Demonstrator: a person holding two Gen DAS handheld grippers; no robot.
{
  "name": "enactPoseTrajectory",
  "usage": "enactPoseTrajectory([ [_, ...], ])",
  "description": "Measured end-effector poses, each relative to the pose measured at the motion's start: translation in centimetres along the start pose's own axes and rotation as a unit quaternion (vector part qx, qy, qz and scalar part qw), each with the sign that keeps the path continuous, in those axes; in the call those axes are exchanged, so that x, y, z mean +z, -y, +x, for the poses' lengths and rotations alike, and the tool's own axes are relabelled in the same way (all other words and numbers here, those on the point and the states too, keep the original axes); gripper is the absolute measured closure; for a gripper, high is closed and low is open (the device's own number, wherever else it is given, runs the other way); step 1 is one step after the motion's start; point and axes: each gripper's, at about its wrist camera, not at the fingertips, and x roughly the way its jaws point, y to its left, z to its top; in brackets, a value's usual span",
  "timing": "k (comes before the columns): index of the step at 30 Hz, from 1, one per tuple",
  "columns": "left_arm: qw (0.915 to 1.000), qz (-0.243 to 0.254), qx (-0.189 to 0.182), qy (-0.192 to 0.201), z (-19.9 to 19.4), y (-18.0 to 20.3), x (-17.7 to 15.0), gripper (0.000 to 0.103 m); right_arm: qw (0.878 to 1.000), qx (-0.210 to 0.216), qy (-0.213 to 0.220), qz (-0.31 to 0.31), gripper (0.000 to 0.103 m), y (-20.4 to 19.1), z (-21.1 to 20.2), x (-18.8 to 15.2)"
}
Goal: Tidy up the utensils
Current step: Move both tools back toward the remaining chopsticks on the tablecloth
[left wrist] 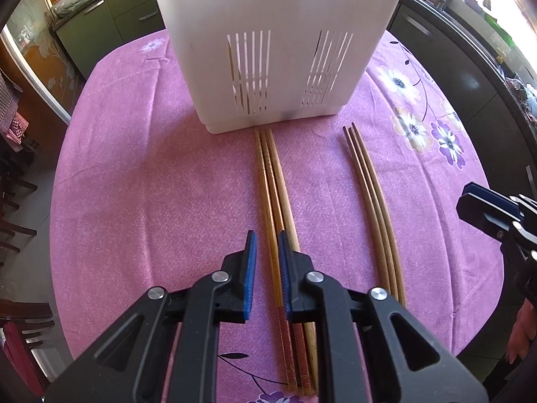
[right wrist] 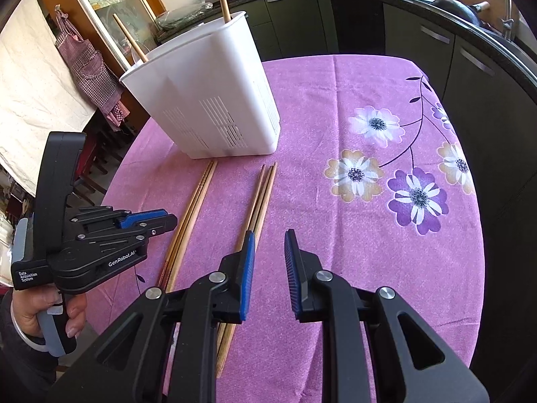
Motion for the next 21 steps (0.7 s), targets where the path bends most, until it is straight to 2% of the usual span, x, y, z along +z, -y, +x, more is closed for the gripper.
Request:
enactPoseTrajectory([
  [13,0.9997,0.009,0.009,-0.020,2.1,0.6,0.6,0.090,1.000,0.009,-0.008,-0.001,0.084,-0.6,0.2,0.2],
  [16,0.9998,0.006,0.009,-0.018,2.2,0.4,0.9,0.090,1.000,0.010,-0.007,0.000,0.079,-0.5,0.2,0.2],
  [21,0.9998,0.004,0.010,-0.017,2.3,0.2,1.2,0.090,1.000,0.011,-0.007,-0.001,0.078,-0.5,0.2,0.2],
])
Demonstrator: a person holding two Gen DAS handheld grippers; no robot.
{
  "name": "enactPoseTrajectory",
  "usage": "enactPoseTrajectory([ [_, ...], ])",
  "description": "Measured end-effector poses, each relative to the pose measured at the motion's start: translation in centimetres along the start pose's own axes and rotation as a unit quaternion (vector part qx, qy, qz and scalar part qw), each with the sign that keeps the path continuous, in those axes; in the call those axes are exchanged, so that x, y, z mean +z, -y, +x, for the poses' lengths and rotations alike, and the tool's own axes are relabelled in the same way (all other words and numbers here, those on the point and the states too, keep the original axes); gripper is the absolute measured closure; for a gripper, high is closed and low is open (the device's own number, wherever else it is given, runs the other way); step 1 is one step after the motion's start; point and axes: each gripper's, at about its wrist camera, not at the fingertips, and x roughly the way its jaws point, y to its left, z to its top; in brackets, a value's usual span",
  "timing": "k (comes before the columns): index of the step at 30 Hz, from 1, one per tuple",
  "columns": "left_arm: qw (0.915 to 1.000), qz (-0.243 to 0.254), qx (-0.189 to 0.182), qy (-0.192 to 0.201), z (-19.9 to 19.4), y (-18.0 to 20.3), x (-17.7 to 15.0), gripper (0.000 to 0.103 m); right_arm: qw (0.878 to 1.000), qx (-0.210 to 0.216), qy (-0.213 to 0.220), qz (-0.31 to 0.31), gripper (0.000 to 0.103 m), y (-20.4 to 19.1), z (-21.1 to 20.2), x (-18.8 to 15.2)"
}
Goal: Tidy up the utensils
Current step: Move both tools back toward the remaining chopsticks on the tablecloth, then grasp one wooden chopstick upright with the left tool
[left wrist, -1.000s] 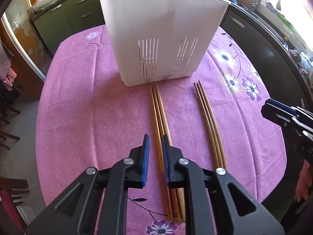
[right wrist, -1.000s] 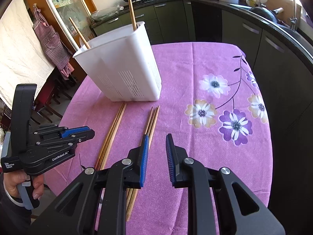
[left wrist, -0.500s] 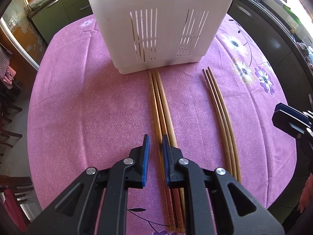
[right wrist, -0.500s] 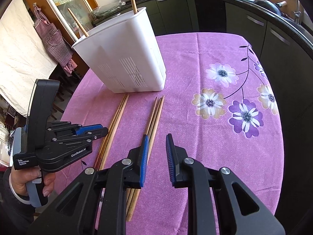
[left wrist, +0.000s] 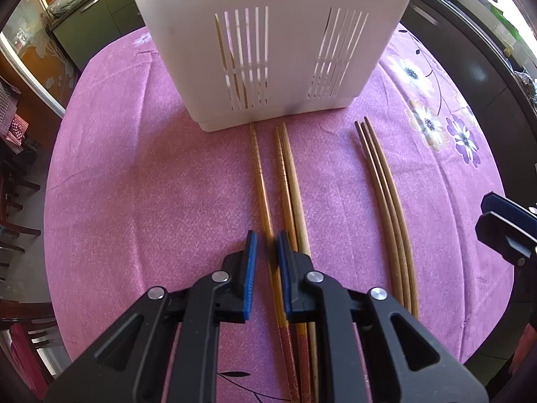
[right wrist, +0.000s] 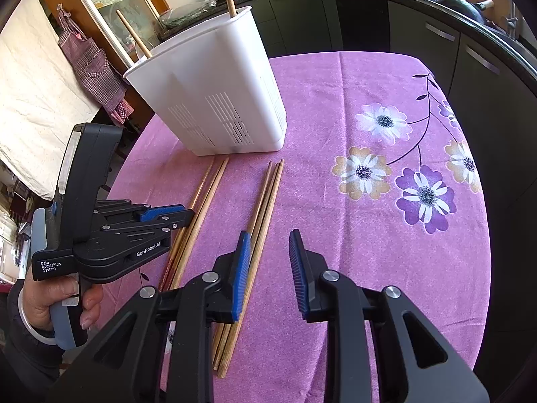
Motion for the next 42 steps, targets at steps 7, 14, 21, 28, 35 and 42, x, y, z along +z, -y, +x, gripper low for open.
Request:
enactPoseTrajectory([
  [7,0.9999,0.001,-0.009,0.011,-0.2,-0.3,-0.5,0.096,1.000,-0.001,-0.006,0.001,0.076,0.2,0.3,-0.3],
  [14,0.9989,-0.002,-0.006,0.045,-2.3,-1.1,-1.8,0.096,1.000,-0.004,-0.013,-0.001,0.074,0.0,0.7,-0.3],
  [21,0.9959,-0.005,-0.016,0.089,-6.3,-2.0,-3.4,0.096,1.000,-0.009,-0.018,-0.011,0.074,-0.9,0.8,-0.2],
  [28,0.9903,0.000,-0.023,0.137,-10.7,-2.6,-5.0,0.096,0.999,-0.017,-0.035,-0.006,0.074,-0.8,1.8,0.2],
  [35,0.9848,0.007,-0.028,0.171,-13.7,-2.6,-6.5,0.096,0.997,-0.045,-0.063,0.002,0.077,-0.2,4.4,1.0],
  [42,0.9827,0.015,-0.028,0.182,-14.7,-2.7,-7.2,0.096,0.996,-0.052,-0.076,-0.003,0.083,-1.1,6.0,1.7],
])
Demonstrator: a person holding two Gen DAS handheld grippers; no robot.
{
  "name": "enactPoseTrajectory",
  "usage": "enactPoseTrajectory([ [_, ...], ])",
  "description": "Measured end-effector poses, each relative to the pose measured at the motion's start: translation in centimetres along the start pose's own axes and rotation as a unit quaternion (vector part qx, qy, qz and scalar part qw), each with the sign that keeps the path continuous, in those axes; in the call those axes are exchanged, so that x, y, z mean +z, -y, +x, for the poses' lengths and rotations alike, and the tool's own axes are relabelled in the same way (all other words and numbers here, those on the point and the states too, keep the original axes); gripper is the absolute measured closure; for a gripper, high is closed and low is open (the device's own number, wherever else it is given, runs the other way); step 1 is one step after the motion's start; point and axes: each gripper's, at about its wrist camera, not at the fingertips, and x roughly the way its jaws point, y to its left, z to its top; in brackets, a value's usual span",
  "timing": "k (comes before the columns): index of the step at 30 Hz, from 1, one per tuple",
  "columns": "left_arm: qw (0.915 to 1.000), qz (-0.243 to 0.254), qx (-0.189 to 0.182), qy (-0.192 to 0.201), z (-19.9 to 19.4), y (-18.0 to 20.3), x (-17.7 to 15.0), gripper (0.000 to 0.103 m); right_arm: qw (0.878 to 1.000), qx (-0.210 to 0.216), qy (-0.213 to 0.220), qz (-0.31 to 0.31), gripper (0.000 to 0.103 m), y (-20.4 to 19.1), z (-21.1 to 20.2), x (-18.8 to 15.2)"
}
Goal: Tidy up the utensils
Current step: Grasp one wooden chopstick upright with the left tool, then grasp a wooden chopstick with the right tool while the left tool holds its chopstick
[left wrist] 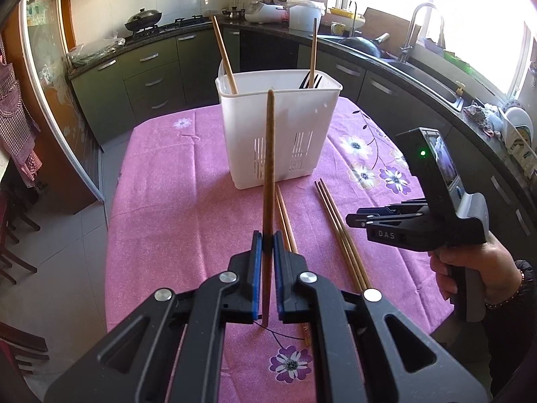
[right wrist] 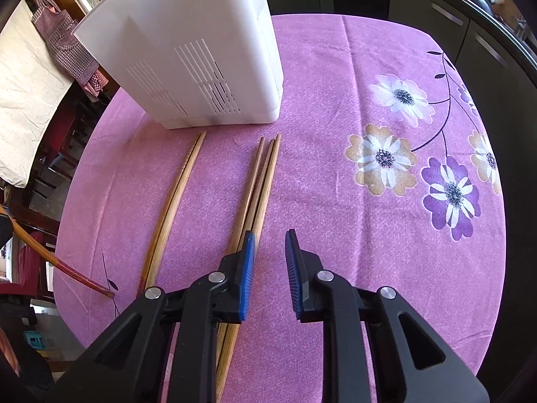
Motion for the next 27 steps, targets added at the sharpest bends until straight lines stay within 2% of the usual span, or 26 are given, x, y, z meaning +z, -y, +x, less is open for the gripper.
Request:
enactPoseTrajectory([
  [8,1.0000,0.000,-0.004,0.002,0.0,-0.3,-0.2,0.096,0.999,-0.033,-0.010,-0.013,0.088,-1.2,0.5,-0.3],
  [12,1.0000,0.001,-0.007,0.002,0.0,-0.3,-0.2,0.096,1.000,-0.023,-0.009,-0.010,0.088,-1.4,0.5,-0.4],
  [18,1.0000,0.002,-0.009,0.004,-0.1,-0.3,-0.3,0.096,0.999,-0.047,-0.013,-0.018,0.088,-2.2,0.9,-0.2],
  [27,0.9999,0.003,-0.009,0.004,-0.2,-0.4,-0.4,0.096,0.998,-0.050,-0.028,-0.027,0.088,-3.3,1.9,-0.1],
])
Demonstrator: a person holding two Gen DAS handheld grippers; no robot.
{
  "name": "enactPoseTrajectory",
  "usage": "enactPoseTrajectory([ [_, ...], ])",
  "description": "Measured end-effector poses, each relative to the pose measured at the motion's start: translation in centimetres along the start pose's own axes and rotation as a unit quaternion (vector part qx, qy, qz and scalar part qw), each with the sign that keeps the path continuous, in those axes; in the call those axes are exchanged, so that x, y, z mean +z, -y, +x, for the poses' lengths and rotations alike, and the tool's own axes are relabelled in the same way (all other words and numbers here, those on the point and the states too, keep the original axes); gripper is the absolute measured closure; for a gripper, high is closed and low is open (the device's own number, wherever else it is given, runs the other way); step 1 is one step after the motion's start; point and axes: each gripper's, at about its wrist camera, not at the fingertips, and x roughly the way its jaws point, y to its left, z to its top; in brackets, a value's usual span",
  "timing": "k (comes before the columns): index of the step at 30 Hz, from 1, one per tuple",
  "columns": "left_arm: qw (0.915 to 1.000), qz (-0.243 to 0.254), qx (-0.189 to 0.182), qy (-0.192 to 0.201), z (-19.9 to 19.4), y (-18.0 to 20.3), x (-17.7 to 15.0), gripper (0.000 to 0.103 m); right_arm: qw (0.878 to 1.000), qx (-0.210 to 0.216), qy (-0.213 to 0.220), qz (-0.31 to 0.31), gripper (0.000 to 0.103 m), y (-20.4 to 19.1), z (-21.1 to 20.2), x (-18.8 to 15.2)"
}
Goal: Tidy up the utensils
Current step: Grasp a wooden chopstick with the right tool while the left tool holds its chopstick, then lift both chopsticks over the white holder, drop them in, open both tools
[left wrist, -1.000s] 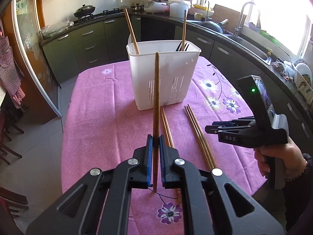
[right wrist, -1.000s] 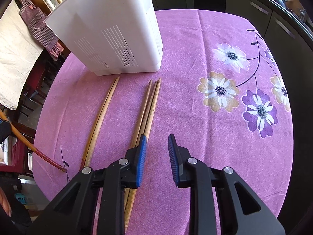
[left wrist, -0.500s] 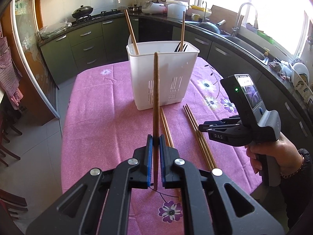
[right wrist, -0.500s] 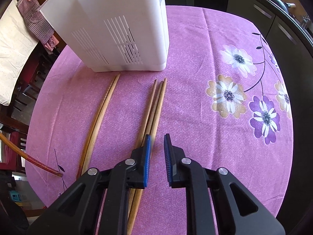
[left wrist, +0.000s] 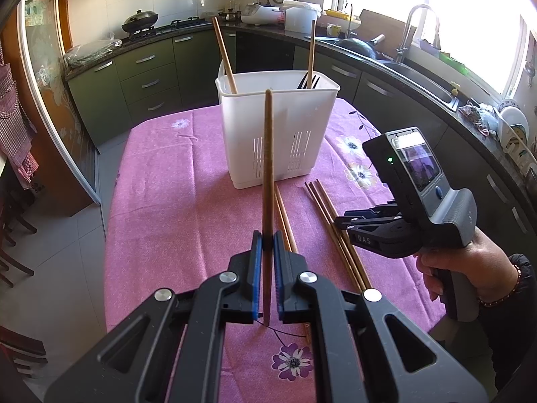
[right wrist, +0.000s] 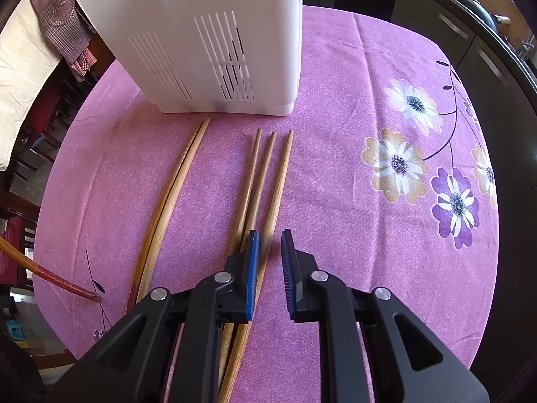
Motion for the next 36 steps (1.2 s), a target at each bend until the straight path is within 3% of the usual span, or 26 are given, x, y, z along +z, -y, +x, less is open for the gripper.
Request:
enactPoseTrajectory([
  [4,1.0000,0.002,0.000,-0.001,-0.1,0.0,0.0,0.096,1.000,-0.017,0.005,-0.007,0.091,-0.9,0.4,0.2],
  [10,1.0000,0.002,0.001,-0.001,-0.1,0.0,0.0,0.096,1.000,-0.002,0.021,0.007,0.096,-0.5,0.0,0.0],
  [14,1.0000,0.001,0.003,-0.002,-0.1,0.1,0.0,0.096,0.999,0.016,0.051,0.011,0.096,0.2,-2.4,-0.3],
  [24,1.0000,0.004,0.005,-0.001,-0.4,0.2,-0.2,0.096,0.983,0.036,0.182,-0.002,0.096,1.2,-13.0,-3.3],
  [36,0.9999,0.008,0.010,0.003,-1.2,0.7,-0.7,0.096,0.973,0.030,0.227,-0.020,0.096,1.1,-17.1,-9.4],
])
